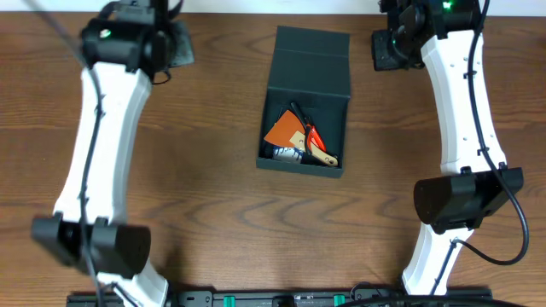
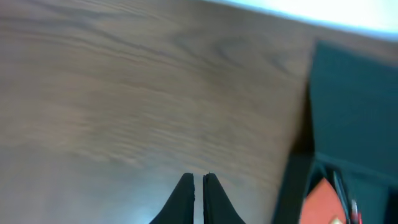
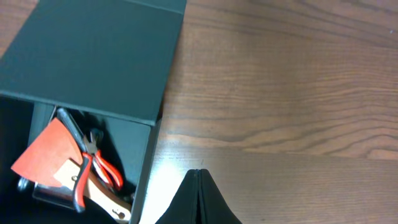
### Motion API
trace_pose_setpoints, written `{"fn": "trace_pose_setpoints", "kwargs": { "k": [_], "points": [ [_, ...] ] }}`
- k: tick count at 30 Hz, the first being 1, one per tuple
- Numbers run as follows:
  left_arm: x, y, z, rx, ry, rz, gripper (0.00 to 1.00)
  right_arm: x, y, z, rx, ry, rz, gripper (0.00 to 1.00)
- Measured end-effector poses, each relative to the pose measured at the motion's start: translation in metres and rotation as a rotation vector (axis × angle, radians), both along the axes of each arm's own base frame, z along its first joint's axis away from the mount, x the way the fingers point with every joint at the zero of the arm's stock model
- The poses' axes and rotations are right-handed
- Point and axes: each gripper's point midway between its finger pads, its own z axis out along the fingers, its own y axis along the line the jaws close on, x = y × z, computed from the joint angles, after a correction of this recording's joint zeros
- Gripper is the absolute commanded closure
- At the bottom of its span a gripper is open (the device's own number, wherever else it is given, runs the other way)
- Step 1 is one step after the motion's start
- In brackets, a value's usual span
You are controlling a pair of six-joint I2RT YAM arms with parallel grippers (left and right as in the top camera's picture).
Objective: Pack container
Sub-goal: 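Move both grippers to the box's lid edges on either side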
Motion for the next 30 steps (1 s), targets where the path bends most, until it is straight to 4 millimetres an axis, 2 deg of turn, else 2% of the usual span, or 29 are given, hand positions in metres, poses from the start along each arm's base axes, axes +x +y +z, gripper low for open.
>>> {"fn": "trace_pose_setpoints", "kwargs": {
  "k": [6,9,13,17,22,27,30],
  "points": [
    [0.016,-0.052,-0.074,-0.212,0.162,-0.311,0.94,0.002,-0.008,0.001,0.17,0.007,-0.027,0.99],
    [0.02,-0.063,-0.096,-0.348,0.201,-0.396,0.94,0.003,-0.014,0.004,0.278,0.009,-0.028,0.99],
    [0.033,-0.063,-0.105,-0.52,0.172,-0.459,0.94,0.003,-0.021,0.01,0.382,0.001,-0.025,0.99],
    [0.04,-0.06,-0.105,-0.638,0.141,-0.493,0.94,0.004,-0.016,0.009,0.464,0.0,0.012,0.99],
    [0.043,-0.069,-0.116,-0.711,0.147,-0.525,0.94,0.009,-0.009,-0.02,0.583,0.023,0.044,0.99],
    [0.04,-0.086,-0.138,-0.791,0.197,-0.554,0.94,0.006,-0.007,-0.061,0.733,0.063,0.042,0.99],
    [0.041,-0.094,-0.149,-0.833,0.21,-0.57,0.94,0.003,-0.009,-0.077,0.813,0.071,0.035,0.99]
  ]
}}
